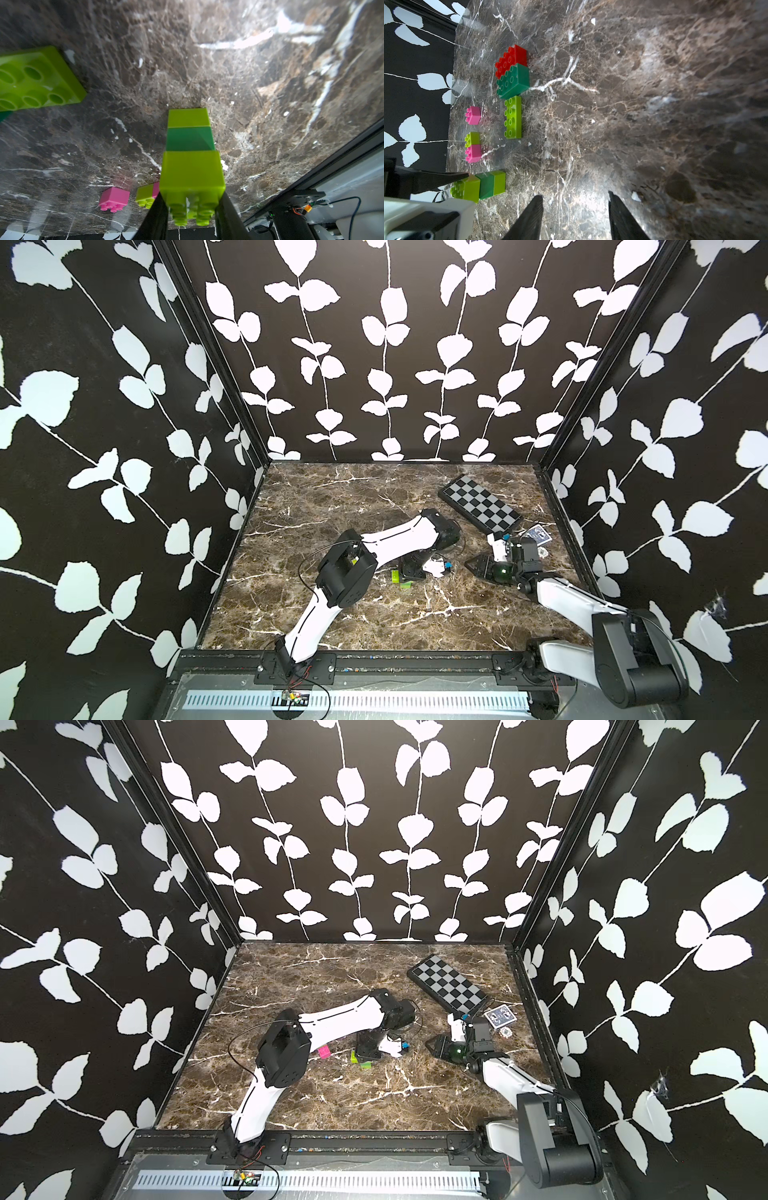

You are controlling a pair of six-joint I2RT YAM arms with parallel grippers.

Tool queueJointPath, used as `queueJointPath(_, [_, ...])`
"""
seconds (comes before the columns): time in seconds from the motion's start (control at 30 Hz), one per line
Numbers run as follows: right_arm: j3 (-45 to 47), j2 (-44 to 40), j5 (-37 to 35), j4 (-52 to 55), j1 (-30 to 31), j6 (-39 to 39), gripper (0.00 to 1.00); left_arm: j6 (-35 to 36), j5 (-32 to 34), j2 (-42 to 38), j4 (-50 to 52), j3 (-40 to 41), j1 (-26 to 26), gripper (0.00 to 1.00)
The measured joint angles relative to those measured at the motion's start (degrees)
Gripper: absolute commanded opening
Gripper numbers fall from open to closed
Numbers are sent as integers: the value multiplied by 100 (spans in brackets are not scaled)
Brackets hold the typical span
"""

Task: Assemble a carrot with lego
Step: Assemble the lego brick with the lego brick.

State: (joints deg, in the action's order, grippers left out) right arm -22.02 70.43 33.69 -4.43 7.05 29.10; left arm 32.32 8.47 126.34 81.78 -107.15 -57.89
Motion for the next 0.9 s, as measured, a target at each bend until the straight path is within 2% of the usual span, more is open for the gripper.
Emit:
queueJointPath(0.4, [0, 2, 0, 0, 0, 2, 51, -35, -131, 63, 13, -378, 0, 0])
queueJointPath(0.9, [0, 2, 0, 0, 0, 2, 51, -35, -149, 168, 46, -363, -7, 0])
